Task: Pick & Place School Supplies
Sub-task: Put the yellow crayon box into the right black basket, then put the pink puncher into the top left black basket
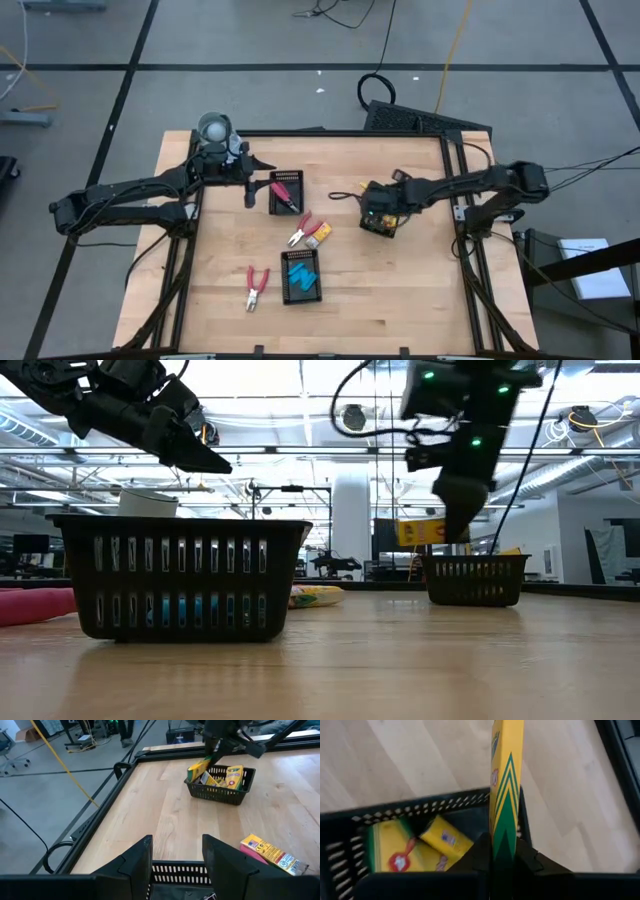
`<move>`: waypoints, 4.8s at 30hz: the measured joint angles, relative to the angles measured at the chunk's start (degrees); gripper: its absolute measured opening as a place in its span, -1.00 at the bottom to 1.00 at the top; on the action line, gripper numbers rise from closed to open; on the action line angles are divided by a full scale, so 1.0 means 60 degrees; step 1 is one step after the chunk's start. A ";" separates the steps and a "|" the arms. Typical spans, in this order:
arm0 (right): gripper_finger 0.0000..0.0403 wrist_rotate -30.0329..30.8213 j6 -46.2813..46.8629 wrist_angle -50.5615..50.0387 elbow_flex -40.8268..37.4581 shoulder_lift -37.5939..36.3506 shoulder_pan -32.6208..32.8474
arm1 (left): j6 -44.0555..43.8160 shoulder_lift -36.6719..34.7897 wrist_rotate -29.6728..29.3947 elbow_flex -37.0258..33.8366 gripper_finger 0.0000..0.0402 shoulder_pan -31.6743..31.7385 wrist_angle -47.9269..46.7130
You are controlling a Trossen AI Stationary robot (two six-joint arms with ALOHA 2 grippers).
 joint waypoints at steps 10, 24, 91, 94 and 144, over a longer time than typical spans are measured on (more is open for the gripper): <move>-0.89 -0.0693 0.1592 0.0134 -0.0961 -0.0627 0.1273 | -0.0081 0.0000 0.0004 0.0000 -0.12 0.0000 0.0004; -0.76 -0.0823 0.1721 0.0846 -0.1717 -0.0612 0.1272 | -0.0221 0.0000 0.0004 0.0000 -0.12 -0.0001 -0.0017; 0.13 0.2951 -0.0104 0.3530 -0.0975 -0.1717 0.7024 | -1.6226 0.3344 -0.2846 0.0674 -0.12 -1.0388 -0.4181; 0.13 0.2954 -0.0104 0.3435 -0.0975 -0.1717 0.7126 | -1.6384 0.3588 -0.2626 0.0674 -0.12 -1.0193 -0.4232; -0.03 0.3227 0.0029 0.3270 -0.0978 -0.1717 0.6972 | -1.4282 0.2484 -0.5168 0.0645 -0.81 -0.9733 -0.5044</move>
